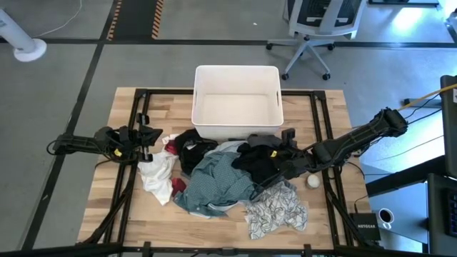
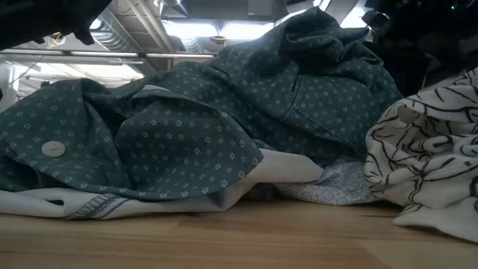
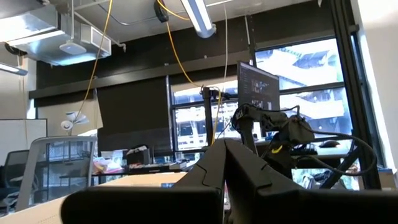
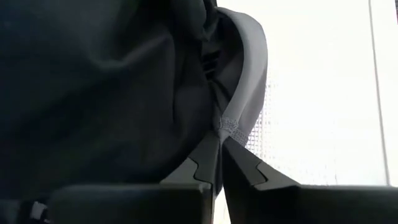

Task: Sort clothes
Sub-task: Put the gray short into the white bin

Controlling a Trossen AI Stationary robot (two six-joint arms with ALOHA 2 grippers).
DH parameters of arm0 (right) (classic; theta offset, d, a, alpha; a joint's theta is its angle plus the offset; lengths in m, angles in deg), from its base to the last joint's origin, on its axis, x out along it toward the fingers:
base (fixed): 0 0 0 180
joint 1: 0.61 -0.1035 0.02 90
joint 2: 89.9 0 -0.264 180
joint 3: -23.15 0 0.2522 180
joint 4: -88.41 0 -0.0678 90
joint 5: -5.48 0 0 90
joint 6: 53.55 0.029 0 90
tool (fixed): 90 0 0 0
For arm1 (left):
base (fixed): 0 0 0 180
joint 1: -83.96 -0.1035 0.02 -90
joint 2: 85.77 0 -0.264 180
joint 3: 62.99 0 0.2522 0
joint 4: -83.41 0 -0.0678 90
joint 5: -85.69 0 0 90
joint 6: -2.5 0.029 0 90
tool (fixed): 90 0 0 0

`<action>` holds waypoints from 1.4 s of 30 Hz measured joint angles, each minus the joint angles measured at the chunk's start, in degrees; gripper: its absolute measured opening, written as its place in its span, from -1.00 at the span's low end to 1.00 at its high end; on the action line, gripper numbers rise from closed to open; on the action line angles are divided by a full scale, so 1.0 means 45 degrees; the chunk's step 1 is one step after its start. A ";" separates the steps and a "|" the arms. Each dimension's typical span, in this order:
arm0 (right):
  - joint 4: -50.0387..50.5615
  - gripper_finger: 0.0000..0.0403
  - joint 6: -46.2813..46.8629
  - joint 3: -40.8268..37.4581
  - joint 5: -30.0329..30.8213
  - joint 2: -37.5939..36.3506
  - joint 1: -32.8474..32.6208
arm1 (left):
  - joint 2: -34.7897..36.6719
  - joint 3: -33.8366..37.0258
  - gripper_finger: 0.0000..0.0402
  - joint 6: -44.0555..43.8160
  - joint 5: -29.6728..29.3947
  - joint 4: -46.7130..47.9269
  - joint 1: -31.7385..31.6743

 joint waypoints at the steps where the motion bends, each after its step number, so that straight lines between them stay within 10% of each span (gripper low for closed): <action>1: 0.0000 -0.89 0.0000 0.0000 -0.0021 0.0000 0.0000 | 0.0000 0.0003 -0.99 0.0000 -0.0002 0.0000 0.0000; 42: 0.3131 -0.94 -0.2958 0.5719 0.3706 -0.2275 -0.0005 | 0.0005 0.0000 -0.99 0.0716 -0.0181 -0.0017 0.0000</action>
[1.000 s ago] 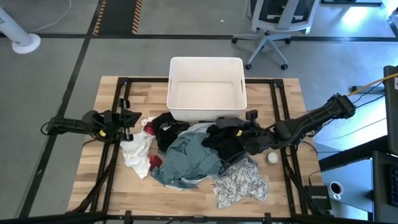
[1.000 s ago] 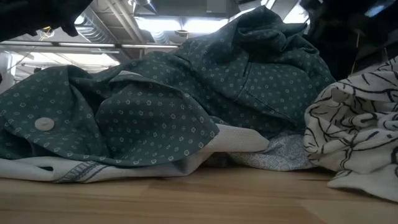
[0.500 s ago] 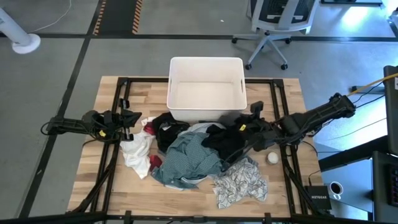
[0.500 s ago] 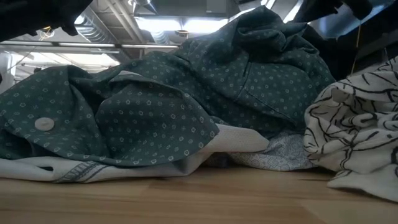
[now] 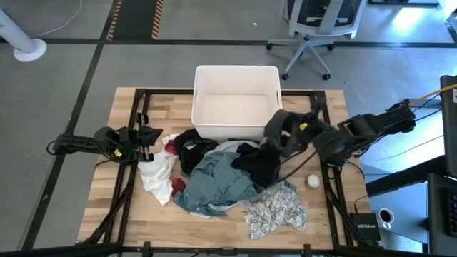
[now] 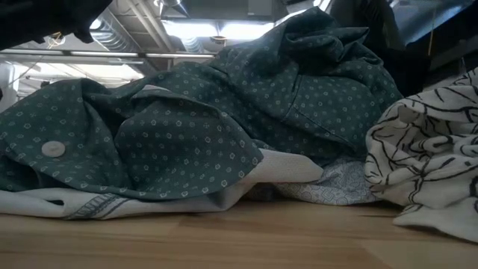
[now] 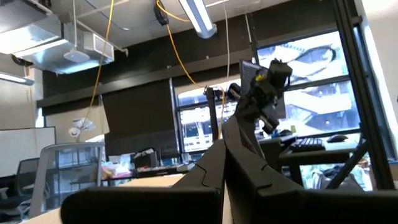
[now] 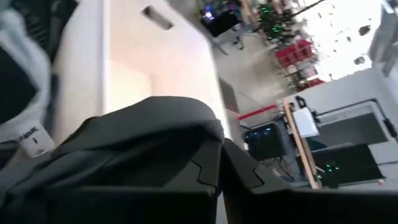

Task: Sort clothes
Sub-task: Put the gray short into the white bin

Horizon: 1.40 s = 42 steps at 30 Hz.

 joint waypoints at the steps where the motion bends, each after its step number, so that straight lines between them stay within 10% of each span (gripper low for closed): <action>1: 0.0002 -0.93 -0.0072 0.0182 0.0118 -0.0094 0.0000 | -0.0002 0.0001 -0.99 -0.0027 -0.0055 -0.0005 0.0000; 13: -0.1566 -0.96 -0.3727 0.3571 0.1104 -0.0493 0.0005 | -0.0004 0.0002 -0.99 -0.0089 -0.0068 -0.0053 0.0000; 27: -1.2727 -0.98 -1.2998 0.4996 -0.1402 -0.0488 0.0122 | -0.0005 0.0003 -0.99 0.0246 -0.0151 -0.0396 0.0000; 42: -1.3099 -0.98 -0.9917 0.4996 -0.6047 0.1677 0.6465 | 0.0000 -0.0001 -0.99 0.1147 -0.0153 -0.1076 0.0000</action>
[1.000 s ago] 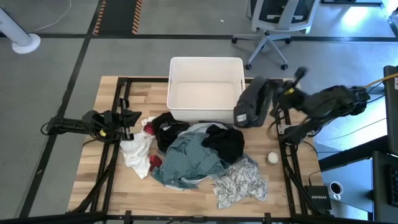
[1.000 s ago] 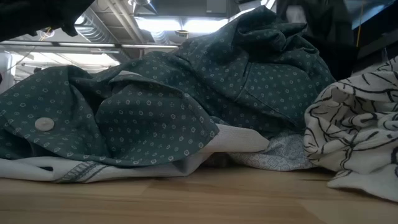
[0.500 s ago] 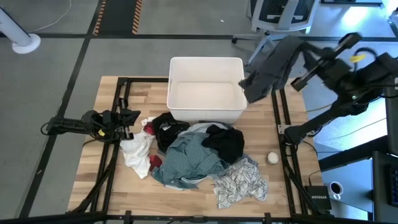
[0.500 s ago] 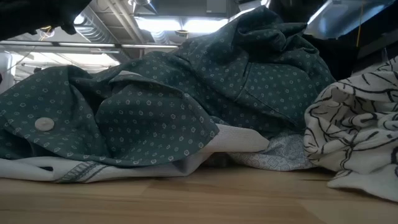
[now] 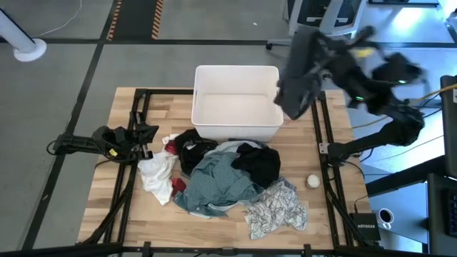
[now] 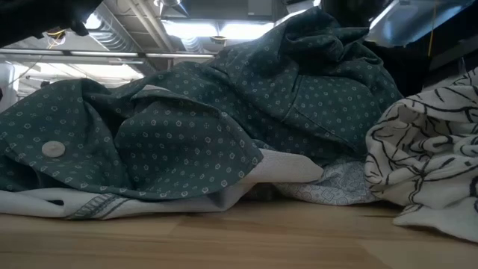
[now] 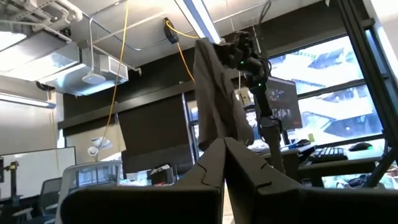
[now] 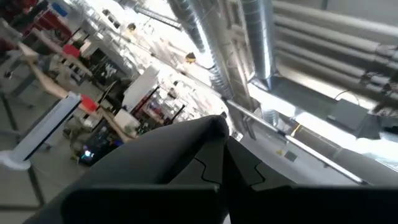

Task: Sort clothes
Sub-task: Put the gray short into the white bin

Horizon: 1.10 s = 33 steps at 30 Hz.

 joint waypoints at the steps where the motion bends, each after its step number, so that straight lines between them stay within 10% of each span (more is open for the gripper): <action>1: 0.0070 -0.98 0.0360 -0.0009 -0.0354 0.0288 0.0432 | 0.0000 0.0001 -0.99 -0.0040 -0.0003 0.0003 0.0000; 8: 0.1188 -0.98 0.2672 -0.0020 -0.2879 0.1980 0.2860 | 0.0000 0.0001 -0.99 -0.0068 0.0002 0.0029 0.0000; 26: 0.8535 -0.95 0.3690 -0.3333 -0.3709 0.2740 0.3628 | 0.0000 0.0004 -0.99 -0.0240 0.0002 0.0135 0.0000; 33: 0.9269 -0.52 0.4803 -0.3813 -0.4341 0.2745 0.3609 | -0.0001 0.0000 -0.99 -0.0313 -0.0002 0.0223 0.0000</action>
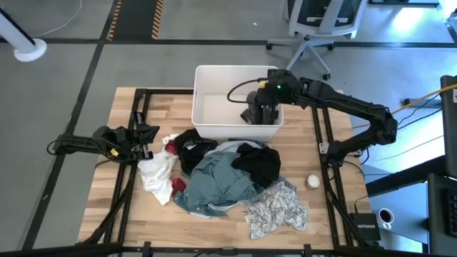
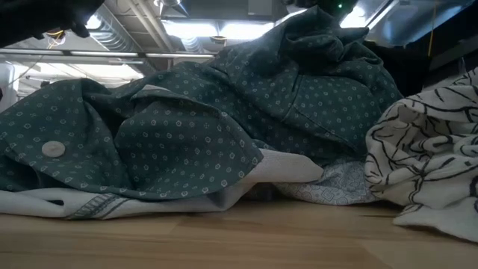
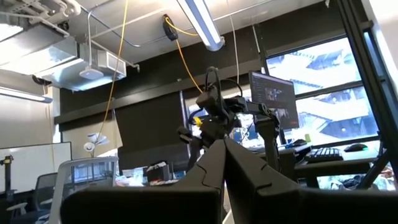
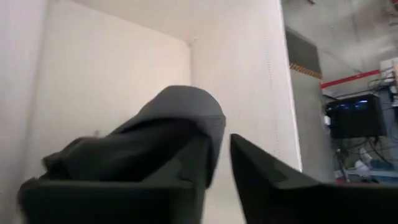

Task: Sort clothes
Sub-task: Put the gray short into the white bin, then put the right black boxer into the white bin

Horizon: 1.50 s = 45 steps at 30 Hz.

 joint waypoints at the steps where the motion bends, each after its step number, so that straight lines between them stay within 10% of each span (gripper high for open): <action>1: 0.0410 -0.43 0.0019 0.0232 -0.0102 0.0000 0.0000 | -0.0004 0.0000 -0.99 0.0020 0.0004 0.0004 0.0000; 11: 0.3230 0.26 0.0438 0.2316 -0.1249 -0.1099 -0.1638 | -0.0004 0.0002 -0.99 -0.0094 -0.0083 0.0236 0.0000; 17: 0.3431 0.38 0.0512 0.2307 0.1233 -0.1248 -0.2317 | -0.0007 -0.0001 -0.99 -0.0112 -0.0191 0.0226 0.0000; 26: 0.5162 0.41 0.1407 0.2278 -0.0169 -0.1669 -0.3941 | -0.0009 0.0002 -0.99 0.0046 -0.0331 0.0281 0.0000; 45: -0.0721 0.41 0.6179 -0.5563 0.1713 -0.3438 -1.1227 | -0.0009 -0.0001 -0.99 -0.0020 -0.0465 0.0312 0.0000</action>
